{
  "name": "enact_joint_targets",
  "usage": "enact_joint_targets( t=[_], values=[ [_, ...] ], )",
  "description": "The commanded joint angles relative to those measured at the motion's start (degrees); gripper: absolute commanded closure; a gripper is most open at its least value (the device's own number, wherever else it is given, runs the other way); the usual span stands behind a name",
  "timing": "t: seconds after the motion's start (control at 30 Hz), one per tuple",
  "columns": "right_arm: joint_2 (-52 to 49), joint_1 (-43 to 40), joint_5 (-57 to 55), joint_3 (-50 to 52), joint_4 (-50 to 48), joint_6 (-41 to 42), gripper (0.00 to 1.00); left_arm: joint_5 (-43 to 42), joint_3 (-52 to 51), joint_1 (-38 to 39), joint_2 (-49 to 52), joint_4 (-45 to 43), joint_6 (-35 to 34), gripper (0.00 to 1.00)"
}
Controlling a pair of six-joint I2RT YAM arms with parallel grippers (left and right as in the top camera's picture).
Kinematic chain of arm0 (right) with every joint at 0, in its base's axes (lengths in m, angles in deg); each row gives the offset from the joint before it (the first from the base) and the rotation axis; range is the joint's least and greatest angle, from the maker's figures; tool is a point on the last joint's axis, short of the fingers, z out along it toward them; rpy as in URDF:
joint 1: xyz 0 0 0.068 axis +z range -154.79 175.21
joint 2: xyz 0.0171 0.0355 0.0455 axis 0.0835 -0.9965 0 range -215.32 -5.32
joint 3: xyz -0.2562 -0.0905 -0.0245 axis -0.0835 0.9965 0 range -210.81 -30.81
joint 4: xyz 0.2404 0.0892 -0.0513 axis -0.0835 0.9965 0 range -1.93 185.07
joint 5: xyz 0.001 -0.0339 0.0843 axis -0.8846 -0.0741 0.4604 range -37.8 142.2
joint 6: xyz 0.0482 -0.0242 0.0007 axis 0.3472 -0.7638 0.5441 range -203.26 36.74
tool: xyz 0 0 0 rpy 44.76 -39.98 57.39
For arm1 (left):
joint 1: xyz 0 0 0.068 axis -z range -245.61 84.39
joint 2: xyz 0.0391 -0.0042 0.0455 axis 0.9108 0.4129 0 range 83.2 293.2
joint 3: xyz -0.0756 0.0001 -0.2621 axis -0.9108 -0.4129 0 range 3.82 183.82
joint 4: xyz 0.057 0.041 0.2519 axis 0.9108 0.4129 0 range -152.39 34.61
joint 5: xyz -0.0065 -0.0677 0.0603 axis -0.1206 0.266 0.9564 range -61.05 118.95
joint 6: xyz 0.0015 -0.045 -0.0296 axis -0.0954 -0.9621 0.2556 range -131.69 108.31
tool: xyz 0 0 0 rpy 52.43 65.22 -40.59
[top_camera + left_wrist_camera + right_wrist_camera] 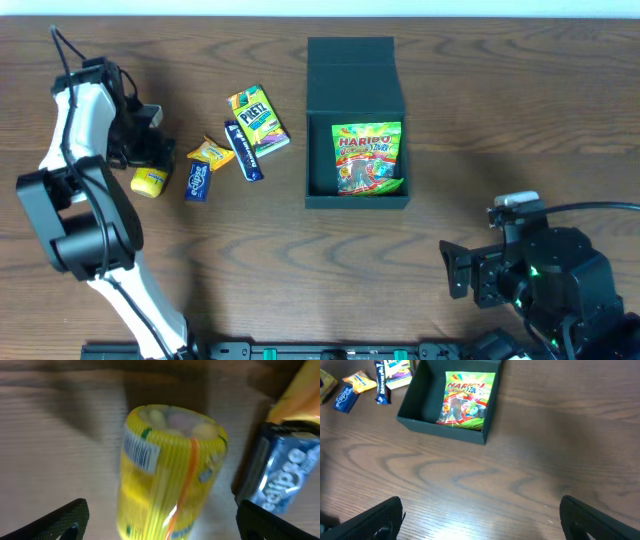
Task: Pack container
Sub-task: 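Move left gripper back and grasp the yellow candy tub, then lower the yellow tub into the box beside the bag, release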
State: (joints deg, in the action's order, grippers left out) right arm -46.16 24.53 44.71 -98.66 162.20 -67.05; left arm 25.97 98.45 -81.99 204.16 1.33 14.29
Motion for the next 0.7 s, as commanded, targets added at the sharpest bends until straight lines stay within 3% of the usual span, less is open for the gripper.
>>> enact_joint_targets(
  t=[0.0, 0.1, 0.2, 0.33, 0.4, 0.5, 0.67],
  values=[
    [0.1, -0.5, -0.4, -0.4, 0.0, -0.6, 0.01, 0.9, 0.3, -0.1, 2.4, -0.6, 1.0, 0.05],
    [0.1, -0.5, -0.4, -0.4, 0.0, -0.6, 0.01, 2.0, 0.3, -0.1, 3.5, -2.0, 0.8, 0.01],
    [0.1, -0.5, -0.4, -0.4, 0.0, -0.6, 0.01, 2.0, 0.3, -0.2, 4.1, -3.2, 0.8, 0.23],
    [0.1, -0.5, -0.4, -0.4, 0.1, -0.6, 0.01, 1.9, 0.3, -0.2, 4.3, -5.8, 0.8, 0.36],
    [0.1, -0.5, -0.4, -0.4, 0.0, -0.6, 0.01, 1.9, 0.3, -0.2, 4.3, -6.7, 0.8, 0.51],
    [0.1, -0.5, -0.4, -0.4, 0.0, -0.6, 0.01, 2.0, 0.3, -0.2, 4.3, -6.9, 0.8, 0.60],
    [0.1, -0.5, -0.4, -0.4, 0.0, -0.6, 0.01, 2.0, 0.4, -0.1, 4.3, -6.9, -3.3, 0.85]
  ],
)
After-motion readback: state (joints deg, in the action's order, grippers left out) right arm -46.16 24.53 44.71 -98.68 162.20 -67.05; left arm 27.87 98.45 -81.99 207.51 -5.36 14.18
